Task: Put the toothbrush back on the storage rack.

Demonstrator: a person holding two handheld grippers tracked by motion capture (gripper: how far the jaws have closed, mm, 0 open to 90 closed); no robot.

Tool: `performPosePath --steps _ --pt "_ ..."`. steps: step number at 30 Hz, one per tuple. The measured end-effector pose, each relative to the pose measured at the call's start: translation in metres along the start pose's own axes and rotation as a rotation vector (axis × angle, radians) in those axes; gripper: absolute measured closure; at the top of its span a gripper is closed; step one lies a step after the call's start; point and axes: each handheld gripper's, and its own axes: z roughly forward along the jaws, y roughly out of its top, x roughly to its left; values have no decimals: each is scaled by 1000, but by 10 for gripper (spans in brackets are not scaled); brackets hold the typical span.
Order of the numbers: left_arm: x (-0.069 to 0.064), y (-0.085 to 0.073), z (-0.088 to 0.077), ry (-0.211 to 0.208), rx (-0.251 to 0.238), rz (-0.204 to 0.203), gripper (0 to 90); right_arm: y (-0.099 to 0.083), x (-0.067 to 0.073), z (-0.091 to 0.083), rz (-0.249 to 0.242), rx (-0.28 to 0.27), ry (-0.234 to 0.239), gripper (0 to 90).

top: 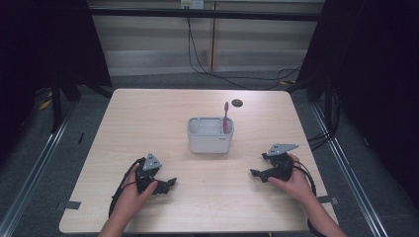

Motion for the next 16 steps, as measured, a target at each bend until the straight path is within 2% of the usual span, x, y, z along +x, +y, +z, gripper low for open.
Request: performPosePath --steps 16 --pt "0 0 0 1 0 0 140 0 0 0 2 1 -3 139"
